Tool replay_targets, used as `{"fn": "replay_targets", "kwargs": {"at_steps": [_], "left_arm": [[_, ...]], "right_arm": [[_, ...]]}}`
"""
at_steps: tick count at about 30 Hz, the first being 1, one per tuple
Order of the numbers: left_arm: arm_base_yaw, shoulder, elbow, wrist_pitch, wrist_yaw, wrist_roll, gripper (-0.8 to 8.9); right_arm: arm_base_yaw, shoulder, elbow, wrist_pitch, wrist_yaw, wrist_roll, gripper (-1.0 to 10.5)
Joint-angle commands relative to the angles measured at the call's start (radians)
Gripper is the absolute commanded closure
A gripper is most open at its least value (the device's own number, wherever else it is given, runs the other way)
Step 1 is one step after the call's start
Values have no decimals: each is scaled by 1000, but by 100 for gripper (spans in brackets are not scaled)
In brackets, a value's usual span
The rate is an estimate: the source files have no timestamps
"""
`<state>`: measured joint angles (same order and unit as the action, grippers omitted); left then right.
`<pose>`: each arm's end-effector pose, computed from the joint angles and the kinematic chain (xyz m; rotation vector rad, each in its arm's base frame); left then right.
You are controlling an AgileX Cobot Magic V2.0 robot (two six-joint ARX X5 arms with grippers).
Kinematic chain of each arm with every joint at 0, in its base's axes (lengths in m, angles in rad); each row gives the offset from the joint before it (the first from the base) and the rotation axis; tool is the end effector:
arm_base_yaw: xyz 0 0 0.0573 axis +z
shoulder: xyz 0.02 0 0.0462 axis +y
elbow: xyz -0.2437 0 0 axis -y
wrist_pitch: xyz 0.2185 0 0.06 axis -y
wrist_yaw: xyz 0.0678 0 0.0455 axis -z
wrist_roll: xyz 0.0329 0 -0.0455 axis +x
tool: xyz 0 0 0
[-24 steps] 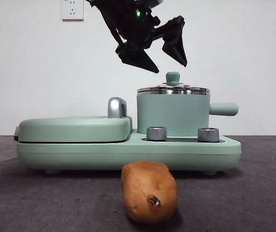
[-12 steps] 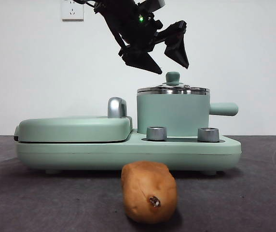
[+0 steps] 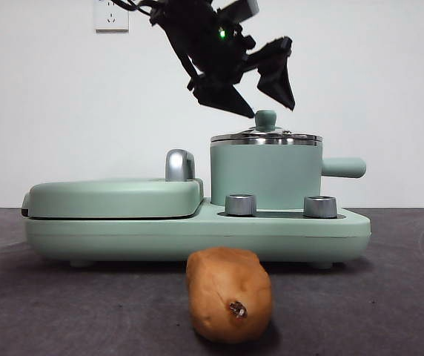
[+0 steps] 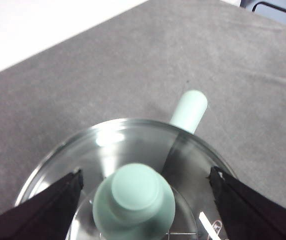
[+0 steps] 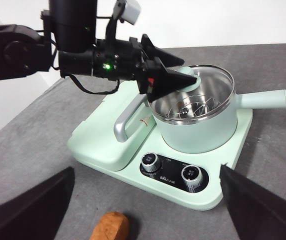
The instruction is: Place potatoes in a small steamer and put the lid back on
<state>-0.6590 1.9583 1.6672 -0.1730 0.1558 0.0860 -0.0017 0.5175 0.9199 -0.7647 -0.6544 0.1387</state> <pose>0.3355 -0.2663 0.2790 0.1985 0.4277 -0.8199 0.0736 0.0199 0.3316 0.2512 0.3938 0.6210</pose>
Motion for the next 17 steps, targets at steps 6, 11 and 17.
{"fn": "replay_targets", "kwargs": {"at_steps": [6, 11, 17], "left_arm": [[-16, 57, 28, 9, -2, 7, 463], [-23, 57, 28, 22, -2, 7, 544], [-22, 57, 28, 25, -3, 8, 664]], "right_arm": [[0, 4, 13, -8, 0, 10, 482], [0, 4, 13, -8, 0, 10, 482], [0, 4, 13, -11, 0, 10, 482]]}}
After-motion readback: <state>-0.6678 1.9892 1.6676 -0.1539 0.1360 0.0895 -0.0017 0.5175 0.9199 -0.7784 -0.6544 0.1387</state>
